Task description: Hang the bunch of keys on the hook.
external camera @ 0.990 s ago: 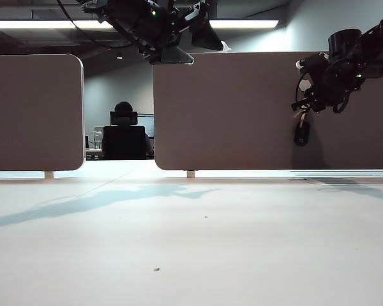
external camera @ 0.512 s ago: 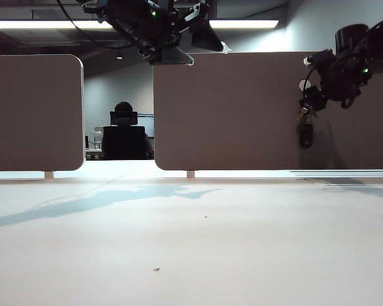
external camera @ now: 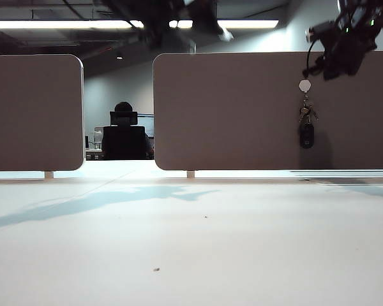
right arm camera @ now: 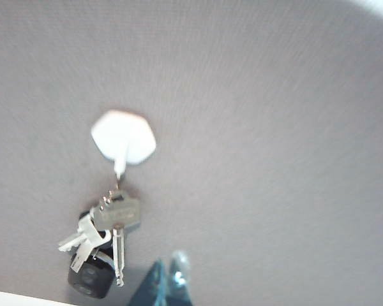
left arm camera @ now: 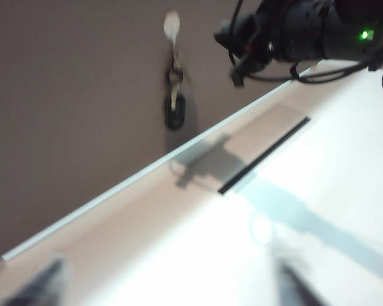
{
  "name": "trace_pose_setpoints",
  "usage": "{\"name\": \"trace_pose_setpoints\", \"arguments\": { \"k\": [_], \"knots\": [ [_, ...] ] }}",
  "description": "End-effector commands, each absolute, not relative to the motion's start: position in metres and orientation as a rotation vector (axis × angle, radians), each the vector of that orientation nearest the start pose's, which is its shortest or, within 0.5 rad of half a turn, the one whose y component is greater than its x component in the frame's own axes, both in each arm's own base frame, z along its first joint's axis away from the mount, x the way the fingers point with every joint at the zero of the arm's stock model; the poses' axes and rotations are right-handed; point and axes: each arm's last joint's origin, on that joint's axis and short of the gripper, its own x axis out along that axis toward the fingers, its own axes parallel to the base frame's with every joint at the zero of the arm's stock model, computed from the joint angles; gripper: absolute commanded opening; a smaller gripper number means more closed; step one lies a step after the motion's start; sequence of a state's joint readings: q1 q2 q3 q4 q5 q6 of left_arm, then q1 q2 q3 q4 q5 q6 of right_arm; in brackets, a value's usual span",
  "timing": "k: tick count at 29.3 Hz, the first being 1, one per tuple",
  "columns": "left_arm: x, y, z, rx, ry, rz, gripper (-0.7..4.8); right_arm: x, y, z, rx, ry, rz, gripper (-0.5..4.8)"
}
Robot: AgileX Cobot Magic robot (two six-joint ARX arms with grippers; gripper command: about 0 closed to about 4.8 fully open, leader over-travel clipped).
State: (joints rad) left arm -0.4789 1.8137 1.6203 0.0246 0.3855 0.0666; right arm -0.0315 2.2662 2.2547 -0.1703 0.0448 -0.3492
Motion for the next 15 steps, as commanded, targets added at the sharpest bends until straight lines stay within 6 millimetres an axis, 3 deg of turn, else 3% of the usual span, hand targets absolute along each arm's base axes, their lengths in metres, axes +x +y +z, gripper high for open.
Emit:
{"name": "trace_pose_setpoints", "arguments": {
  "k": [1,3,10,15],
  "knots": [
    [0.356,-0.198,0.384,0.065,0.115,-0.876,1.38,0.514,-0.016,0.375,-0.319,0.158,-0.05,-0.05],
    [0.345,-0.192,0.394,0.066,0.129,-0.875,-0.01,0.504,-0.015,0.387,-0.287,0.156,-0.038,-0.05],
    [0.29,-0.159,0.432,0.053,0.229,-0.719,-0.05,0.458,0.003,0.437,-0.226,0.12,0.088,-0.05],
    [0.221,-0.12,0.464,-0.021,0.159,-0.641,-0.05,0.402,0.019,0.464,-0.209,0.081,0.158,-0.05]
  ]
}}
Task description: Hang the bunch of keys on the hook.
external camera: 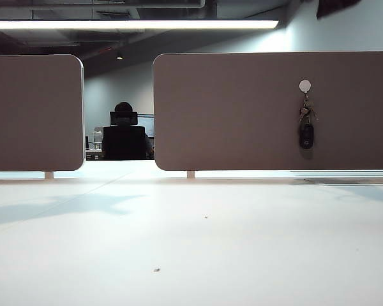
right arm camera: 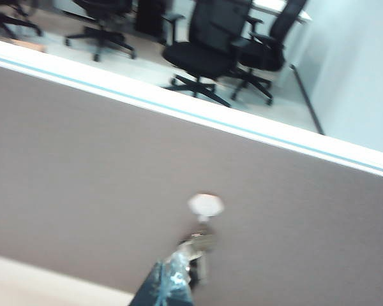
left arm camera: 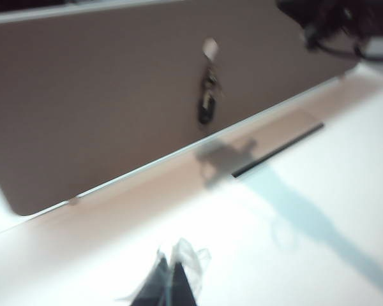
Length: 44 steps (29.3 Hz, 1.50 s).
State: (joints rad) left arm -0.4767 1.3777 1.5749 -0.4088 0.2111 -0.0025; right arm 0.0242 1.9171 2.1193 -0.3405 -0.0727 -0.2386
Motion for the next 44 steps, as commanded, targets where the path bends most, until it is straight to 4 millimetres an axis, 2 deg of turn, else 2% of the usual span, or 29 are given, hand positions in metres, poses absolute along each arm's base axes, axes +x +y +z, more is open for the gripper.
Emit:
{"name": "trace_pose_setpoints", "arguments": {
  "k": [1,5,9,13,18,23,28,31,37,44],
  "knots": [
    [0.202,-0.11,0.469,-0.026,0.124,-0.63,-0.05,0.388,0.022,0.468,-0.196,0.068,0.173,-0.05],
    [0.141,-0.077,0.471,-0.043,0.023,-0.592,-0.05,0.335,0.03,0.474,-0.17,0.038,0.24,-0.05],
    [0.085,-0.046,0.455,-0.086,0.001,-0.556,-0.05,0.278,0.038,0.471,-0.166,0.023,0.282,-0.05],
    [0.037,-0.02,0.421,-0.094,-0.023,-0.508,-0.05,0.217,0.042,0.46,-0.094,0.0,0.347,-0.05],
    [0.007,-0.002,0.372,-0.115,-0.091,-0.437,-0.05,0.154,0.042,0.427,-0.012,-0.049,0.363,-0.05],
    [0.0,0.001,0.323,-0.172,-0.095,-0.441,-0.05,0.111,0.035,0.38,0.039,-0.051,0.352,-0.05],
    [0.022,-0.013,0.299,-0.185,-0.048,-0.526,-0.05,0.09,0.031,0.329,0.038,-0.035,0.393,-0.05],
    [0.04,-0.022,0.28,-0.187,-0.058,-0.537,-0.05,0.086,0.033,0.295,0.035,0.001,0.464,-0.05],
    [0.067,-0.036,0.226,-0.176,0.032,-0.529,-0.05,0.085,0.037,0.234,0.025,0.089,0.495,-0.05],
    [0.079,-0.042,0.187,-0.154,0.13,-0.504,-0.05,0.087,0.038,0.184,0.036,0.171,0.493,-0.05]
  ]
}}
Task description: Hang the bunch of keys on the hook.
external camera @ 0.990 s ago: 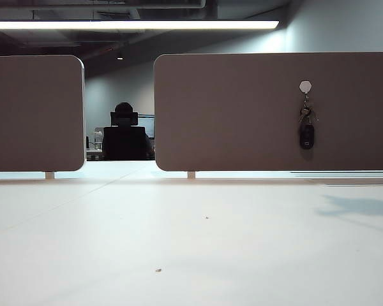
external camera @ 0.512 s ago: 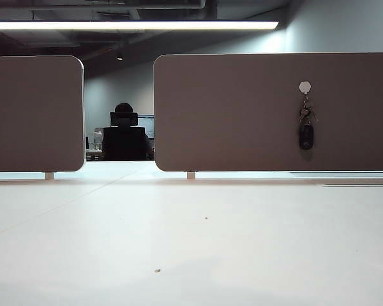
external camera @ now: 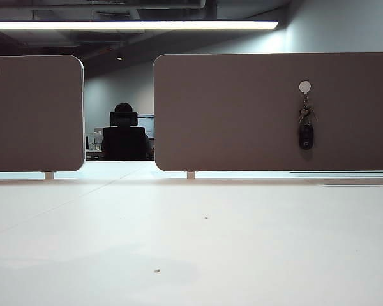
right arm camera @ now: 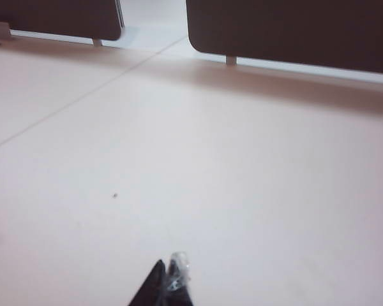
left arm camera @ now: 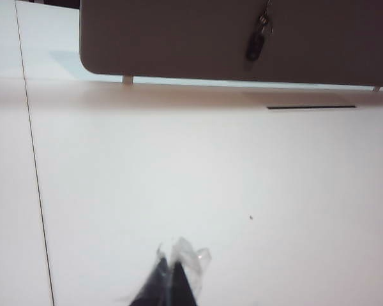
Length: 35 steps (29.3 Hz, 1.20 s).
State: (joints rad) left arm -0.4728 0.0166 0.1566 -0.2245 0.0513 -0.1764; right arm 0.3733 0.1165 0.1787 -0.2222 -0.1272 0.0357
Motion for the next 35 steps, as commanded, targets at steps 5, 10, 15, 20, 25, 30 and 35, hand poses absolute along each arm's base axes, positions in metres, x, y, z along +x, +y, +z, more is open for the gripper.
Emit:
{"name": "trace_pose_setpoints", "arguments": {
  "k": [5,10,15,20,25,30,35],
  "knots": [
    [0.082,-0.043,0.168,-0.142,0.181,-0.496,-0.05,0.088,0.038,0.159,0.034,0.222,0.491,-0.05],
    [0.085,-0.045,0.148,-0.126,0.235,-0.491,-0.05,0.089,0.039,0.147,0.03,0.254,0.489,-0.05],
    [0.086,-0.045,0.149,-0.13,0.218,-0.492,-0.05,0.09,0.038,0.146,0.028,0.257,0.477,-0.05],
    [0.085,-0.045,0.148,-0.139,0.231,-0.497,-0.04,0.089,0.039,0.146,0.034,0.257,0.495,0.23],
    [0.085,-0.045,0.148,-0.139,0.232,-0.497,-0.04,0.089,0.039,0.146,0.034,0.255,0.493,0.28],
    [0.085,-0.044,0.149,-0.142,0.221,-0.491,-0.04,0.089,0.039,0.146,0.034,0.255,0.493,0.28],
    [0.09,-0.035,0.149,-0.16,0.21,-0.421,-0.04,0.089,0.037,0.148,0.039,0.225,0.481,0.28]
  ]
}}
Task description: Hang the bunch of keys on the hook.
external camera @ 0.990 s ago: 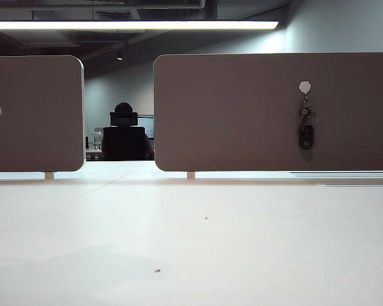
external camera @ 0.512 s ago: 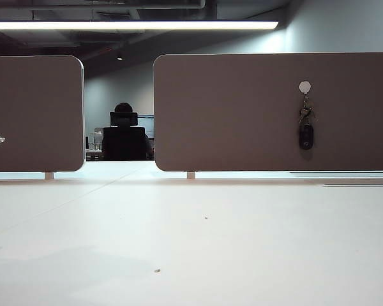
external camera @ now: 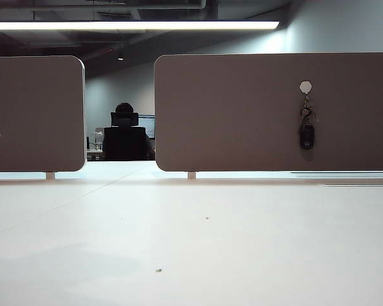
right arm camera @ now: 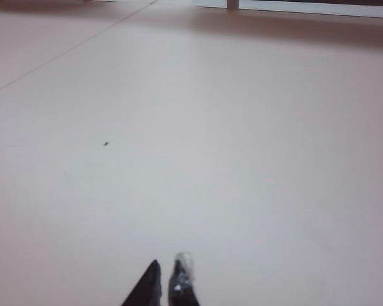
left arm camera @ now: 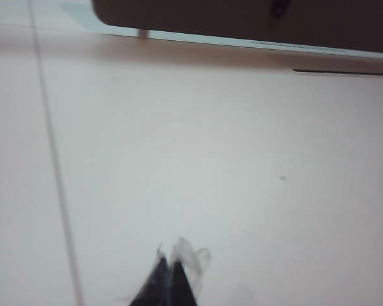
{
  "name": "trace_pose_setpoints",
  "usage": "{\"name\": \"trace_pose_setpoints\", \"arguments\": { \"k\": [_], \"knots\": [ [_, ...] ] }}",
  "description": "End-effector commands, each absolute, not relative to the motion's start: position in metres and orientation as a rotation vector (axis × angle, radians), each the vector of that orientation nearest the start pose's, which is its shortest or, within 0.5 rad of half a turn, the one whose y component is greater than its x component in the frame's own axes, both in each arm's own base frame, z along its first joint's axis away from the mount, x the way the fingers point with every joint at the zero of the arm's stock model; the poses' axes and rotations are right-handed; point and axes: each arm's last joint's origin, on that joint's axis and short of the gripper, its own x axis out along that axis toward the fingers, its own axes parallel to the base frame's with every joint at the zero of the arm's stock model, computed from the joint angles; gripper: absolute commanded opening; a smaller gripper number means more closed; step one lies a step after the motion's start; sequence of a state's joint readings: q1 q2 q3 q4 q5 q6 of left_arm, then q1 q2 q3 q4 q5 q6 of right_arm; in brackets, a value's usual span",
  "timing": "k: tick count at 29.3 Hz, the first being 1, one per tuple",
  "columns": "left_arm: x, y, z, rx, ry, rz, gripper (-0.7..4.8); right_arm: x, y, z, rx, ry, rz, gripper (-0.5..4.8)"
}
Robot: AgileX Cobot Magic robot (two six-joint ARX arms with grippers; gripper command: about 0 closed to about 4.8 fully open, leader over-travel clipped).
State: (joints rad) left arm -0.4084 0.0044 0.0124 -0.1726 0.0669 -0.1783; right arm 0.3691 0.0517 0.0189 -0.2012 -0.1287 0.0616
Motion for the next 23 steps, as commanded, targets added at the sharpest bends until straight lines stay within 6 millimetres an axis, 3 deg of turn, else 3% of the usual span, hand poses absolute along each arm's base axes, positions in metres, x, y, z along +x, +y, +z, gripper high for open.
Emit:
{"name": "trace_pose_setpoints", "arguments": {
  "k": [1,11,23],
  "knots": [
    [0.091,-0.03,0.149,-0.165,0.206,-0.374,-0.04,0.088,0.036,0.149,0.042,0.209,0.47,0.28],
    [0.096,0.01,0.149,-0.2,0.167,0.072,-0.04,0.094,0.016,0.152,0.064,0.176,0.256,0.28],
    [0.095,0.016,0.149,-0.206,0.162,0.14,-0.04,0.095,0.01,0.15,0.069,0.175,0.194,0.28]
  ]
}}
